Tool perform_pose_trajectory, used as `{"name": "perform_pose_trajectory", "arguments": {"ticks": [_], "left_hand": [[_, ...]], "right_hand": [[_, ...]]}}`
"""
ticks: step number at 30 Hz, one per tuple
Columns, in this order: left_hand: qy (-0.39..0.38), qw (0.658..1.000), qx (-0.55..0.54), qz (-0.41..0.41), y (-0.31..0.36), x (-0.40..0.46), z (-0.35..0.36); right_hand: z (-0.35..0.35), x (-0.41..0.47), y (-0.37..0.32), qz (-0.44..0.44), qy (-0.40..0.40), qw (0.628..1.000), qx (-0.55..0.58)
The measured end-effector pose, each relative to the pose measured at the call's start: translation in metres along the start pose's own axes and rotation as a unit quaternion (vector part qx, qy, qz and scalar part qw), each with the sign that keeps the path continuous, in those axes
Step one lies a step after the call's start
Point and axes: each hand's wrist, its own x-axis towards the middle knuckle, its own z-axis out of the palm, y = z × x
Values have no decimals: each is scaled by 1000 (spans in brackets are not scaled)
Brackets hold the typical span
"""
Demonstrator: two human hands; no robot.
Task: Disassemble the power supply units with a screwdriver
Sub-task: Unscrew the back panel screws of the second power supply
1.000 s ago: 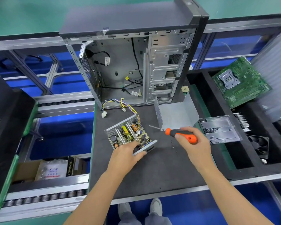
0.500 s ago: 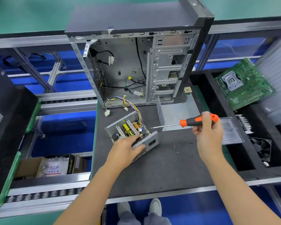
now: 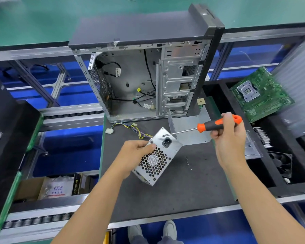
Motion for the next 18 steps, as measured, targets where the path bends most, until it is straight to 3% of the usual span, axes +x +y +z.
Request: {"name": "perform_pose_trajectory", "arguments": {"ticks": [9,18], "left_hand": [[-29,999,-30,-13,-2,9,-14],[-29,987,-156,-26,-6,9,-29]], "right_hand": [[7,-6,-7,-66,-36,993,-95],[52,-14,-22,-152,-126,970,-143]]}}
